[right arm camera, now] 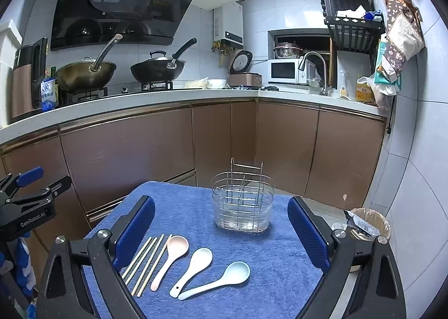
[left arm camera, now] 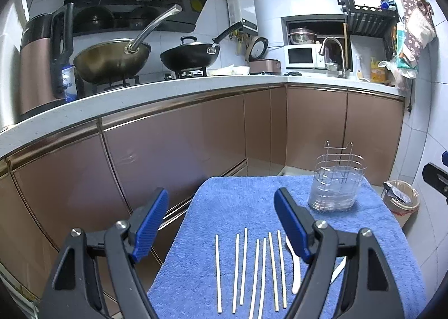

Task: Organize utensils
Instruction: 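Move both grippers toward the chopsticks and spoons on the towel, then grasp one wooden chopstick with the left gripper while the right gripper grasps the white spoon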

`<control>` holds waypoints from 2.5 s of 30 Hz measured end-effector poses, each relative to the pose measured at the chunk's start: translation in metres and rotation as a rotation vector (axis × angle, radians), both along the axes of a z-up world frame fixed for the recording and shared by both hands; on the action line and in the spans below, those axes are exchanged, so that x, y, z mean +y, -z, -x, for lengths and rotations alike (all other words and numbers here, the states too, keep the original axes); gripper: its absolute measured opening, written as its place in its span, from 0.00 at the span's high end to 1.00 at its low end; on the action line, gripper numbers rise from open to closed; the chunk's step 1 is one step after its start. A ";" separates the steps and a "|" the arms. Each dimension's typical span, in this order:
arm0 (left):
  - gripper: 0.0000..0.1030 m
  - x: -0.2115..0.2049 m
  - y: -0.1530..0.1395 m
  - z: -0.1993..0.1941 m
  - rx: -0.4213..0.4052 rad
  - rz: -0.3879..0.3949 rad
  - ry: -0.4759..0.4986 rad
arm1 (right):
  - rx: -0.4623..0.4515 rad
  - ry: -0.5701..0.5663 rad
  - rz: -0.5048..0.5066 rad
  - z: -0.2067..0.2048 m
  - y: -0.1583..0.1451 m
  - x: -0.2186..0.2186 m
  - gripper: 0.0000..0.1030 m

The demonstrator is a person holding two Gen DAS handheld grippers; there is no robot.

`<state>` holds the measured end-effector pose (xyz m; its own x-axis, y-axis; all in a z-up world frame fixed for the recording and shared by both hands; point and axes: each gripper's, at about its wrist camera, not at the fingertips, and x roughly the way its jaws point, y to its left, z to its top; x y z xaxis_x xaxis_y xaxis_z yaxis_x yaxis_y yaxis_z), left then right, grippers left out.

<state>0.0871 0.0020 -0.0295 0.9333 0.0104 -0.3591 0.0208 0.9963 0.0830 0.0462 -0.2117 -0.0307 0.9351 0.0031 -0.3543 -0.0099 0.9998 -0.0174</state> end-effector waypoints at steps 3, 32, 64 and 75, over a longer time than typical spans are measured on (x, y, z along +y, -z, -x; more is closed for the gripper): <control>0.26 -0.001 0.002 -0.005 0.006 -0.001 0.001 | 0.010 -0.008 0.001 -0.004 0.002 0.000 0.09; 0.48 0.036 0.080 -0.127 0.516 0.193 0.204 | 0.341 -0.170 -0.050 -0.087 0.082 -0.041 0.53; 0.92 -0.026 0.194 -0.223 0.987 0.135 0.297 | 0.769 -0.436 -0.223 -0.204 0.197 -0.036 0.71; 0.95 -0.039 0.202 -0.227 0.987 0.089 0.271 | 0.808 -0.483 -0.180 -0.215 0.208 -0.022 0.91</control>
<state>0.3142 -0.0372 -0.2313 0.1888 -0.2206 -0.9569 0.2647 0.9498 -0.1667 0.2609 -0.2342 -0.2383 0.2924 0.4414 -0.8483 -0.3634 0.8718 0.3284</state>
